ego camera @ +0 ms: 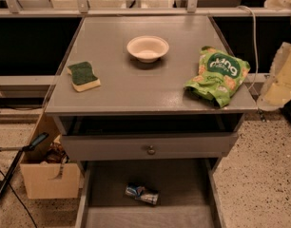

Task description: Pick redbull can from middle drawer and place on counter

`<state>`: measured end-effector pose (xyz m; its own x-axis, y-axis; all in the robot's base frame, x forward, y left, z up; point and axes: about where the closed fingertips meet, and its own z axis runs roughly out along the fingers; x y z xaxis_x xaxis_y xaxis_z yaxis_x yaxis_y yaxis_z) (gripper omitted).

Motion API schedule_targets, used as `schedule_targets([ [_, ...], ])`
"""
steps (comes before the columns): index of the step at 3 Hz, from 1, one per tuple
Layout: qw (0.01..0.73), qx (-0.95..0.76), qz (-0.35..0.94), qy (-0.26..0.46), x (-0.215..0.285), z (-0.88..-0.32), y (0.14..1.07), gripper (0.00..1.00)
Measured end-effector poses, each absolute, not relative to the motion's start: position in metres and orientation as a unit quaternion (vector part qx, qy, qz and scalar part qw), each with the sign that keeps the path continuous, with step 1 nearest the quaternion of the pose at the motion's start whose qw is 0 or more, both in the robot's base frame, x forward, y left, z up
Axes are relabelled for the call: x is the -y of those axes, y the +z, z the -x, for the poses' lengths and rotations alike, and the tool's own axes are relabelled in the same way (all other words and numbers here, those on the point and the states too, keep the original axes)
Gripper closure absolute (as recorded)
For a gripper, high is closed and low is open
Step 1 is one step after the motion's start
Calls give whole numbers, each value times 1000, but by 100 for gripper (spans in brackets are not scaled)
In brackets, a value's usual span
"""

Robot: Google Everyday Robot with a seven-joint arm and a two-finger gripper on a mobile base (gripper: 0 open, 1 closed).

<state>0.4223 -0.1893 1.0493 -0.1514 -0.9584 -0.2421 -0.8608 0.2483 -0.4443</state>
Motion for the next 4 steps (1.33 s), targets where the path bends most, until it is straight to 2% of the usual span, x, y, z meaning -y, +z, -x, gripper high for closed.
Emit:
schedule_targets([
  [1,249,-748,607,-99,185,-421,1053,0],
  [2,261,-750,604,-63,180,-410,1037,0],
  [4,286,-759,582,67,198,-348,925,0],
])
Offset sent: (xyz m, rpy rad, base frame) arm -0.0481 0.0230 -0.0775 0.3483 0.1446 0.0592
